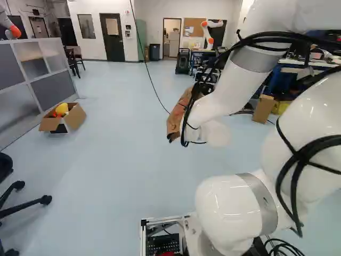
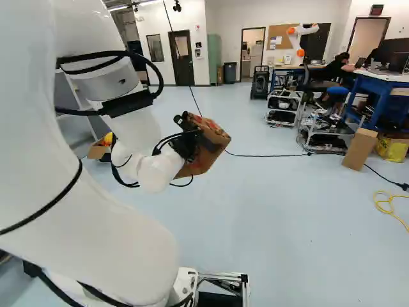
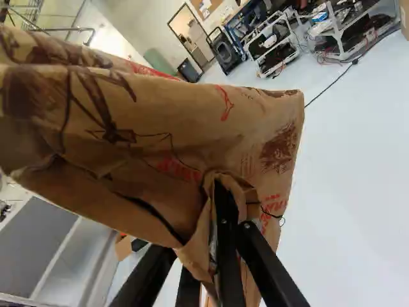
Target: Pick up the grocery bag from the ground
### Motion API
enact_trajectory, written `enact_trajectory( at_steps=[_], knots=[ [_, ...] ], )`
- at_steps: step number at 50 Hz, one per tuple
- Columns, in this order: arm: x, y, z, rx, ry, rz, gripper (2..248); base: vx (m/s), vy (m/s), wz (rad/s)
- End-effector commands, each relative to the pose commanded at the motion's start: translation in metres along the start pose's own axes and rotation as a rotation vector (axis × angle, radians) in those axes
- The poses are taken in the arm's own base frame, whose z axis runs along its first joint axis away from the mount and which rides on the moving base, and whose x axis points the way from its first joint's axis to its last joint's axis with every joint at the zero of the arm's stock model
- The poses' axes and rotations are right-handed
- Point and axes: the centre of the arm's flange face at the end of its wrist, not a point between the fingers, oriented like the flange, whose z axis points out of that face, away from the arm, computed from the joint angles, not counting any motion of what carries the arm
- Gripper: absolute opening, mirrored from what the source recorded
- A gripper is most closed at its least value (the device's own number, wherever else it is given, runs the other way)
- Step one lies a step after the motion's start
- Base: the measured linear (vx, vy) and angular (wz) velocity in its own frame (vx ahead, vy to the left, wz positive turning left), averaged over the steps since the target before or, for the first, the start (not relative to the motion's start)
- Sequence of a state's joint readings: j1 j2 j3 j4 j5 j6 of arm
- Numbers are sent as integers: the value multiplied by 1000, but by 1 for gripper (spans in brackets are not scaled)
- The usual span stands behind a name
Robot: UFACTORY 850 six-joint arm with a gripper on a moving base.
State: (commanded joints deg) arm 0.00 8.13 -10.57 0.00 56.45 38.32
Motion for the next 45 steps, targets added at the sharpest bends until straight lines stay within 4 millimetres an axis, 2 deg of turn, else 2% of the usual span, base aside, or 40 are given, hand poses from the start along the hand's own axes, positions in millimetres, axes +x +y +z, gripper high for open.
enact_trajectory(
  at_steps=[45],
  knots=[
    [-8,6,-25,-21,-43,-438,25,0,0,0]
  ],
)
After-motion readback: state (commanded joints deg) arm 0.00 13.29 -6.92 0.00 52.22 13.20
